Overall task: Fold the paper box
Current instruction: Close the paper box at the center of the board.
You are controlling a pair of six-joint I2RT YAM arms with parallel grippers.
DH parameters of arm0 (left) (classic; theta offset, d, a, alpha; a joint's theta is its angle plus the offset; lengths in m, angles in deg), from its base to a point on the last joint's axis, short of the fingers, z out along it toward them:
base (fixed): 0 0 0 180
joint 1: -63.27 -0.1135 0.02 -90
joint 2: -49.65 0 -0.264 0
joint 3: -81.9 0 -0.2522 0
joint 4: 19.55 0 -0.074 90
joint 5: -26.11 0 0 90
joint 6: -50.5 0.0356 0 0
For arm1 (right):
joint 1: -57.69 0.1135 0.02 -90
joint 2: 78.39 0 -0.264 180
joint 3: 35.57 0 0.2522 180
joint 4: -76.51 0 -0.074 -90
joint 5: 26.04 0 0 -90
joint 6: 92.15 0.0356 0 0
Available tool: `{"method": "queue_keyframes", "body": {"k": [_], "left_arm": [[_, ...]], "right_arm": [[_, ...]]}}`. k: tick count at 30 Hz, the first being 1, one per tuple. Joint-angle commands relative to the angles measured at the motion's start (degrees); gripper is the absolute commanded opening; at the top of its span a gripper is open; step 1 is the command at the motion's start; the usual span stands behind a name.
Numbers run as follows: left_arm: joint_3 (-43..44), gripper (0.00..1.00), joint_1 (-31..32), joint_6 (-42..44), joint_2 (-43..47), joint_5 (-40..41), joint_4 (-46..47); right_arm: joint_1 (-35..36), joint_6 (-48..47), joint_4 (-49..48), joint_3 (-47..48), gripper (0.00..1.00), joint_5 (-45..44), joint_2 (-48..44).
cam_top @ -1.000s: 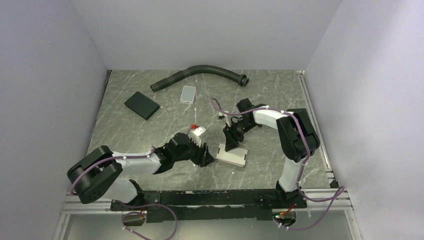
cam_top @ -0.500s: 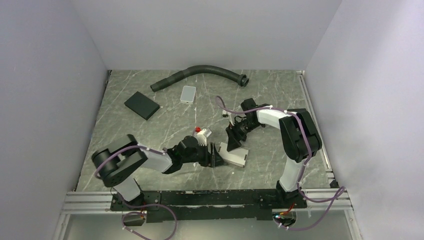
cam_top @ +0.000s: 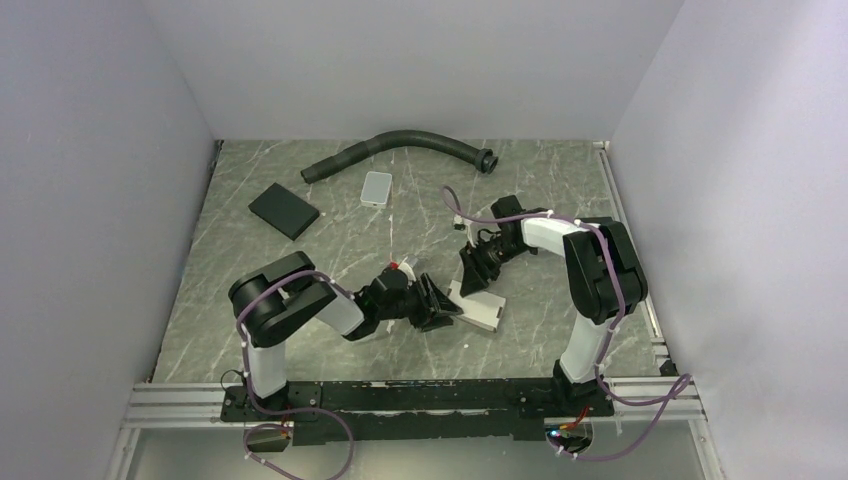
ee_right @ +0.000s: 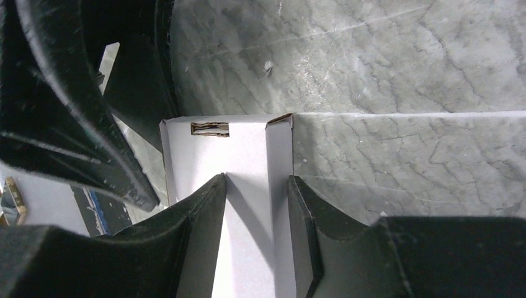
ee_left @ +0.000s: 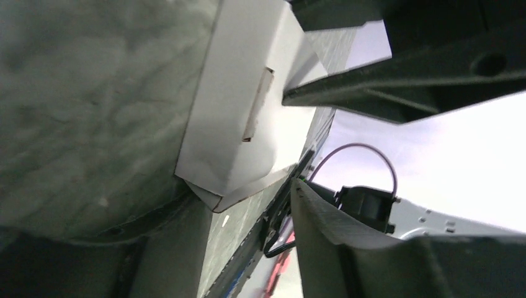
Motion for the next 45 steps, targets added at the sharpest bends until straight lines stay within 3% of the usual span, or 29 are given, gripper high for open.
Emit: {"method": "queue_keyframes", "body": {"k": [1,4,9,13,24,33,40,45], "left_arm": [[2.7,0.49,-4.1,-5.5,-0.4,4.6,-3.0],[5.3,0.41,-7.2,-5.3,0.6,4.2,-10.0],[9.6,0.42,-10.8,-2.9,2.0,3.9,-18.4],[14.9,0.44,-13.0,1.0,1.4,2.5,-26.8],[21.9,0.49,-18.1,14.7,-0.9,-3.7,-34.5],[20.0,0.50,-18.1,30.2,9.1,-5.6,-46.6],[20.1,0.56,-13.5,26.0,11.1,-4.6,-49.1],[25.8,0.56,-11.3,24.5,5.8,-2.1,-59.0]], "right_arm": [[0.8,2.0,0.3,-0.6,0.42,2.2,-2.1],[0.8,2.9,0.8,0.2,0.38,2.7,-1.5],[0.8,5.9,-1.0,0.3,0.37,3.3,-1.3],[0.7,8.7,-3.6,0.1,0.48,3.7,-0.9],[-5.5,10.2,-10.2,-3.6,0.85,2.6,-9.5],[-9.5,11.2,-7.5,-5.2,0.74,10.3,-6.6],[-9.6,17.2,-8.8,-5.4,0.68,12.9,-2.7],[-9.2,19.4,-9.2,-5.0,0.62,13.6,1.1]]}}
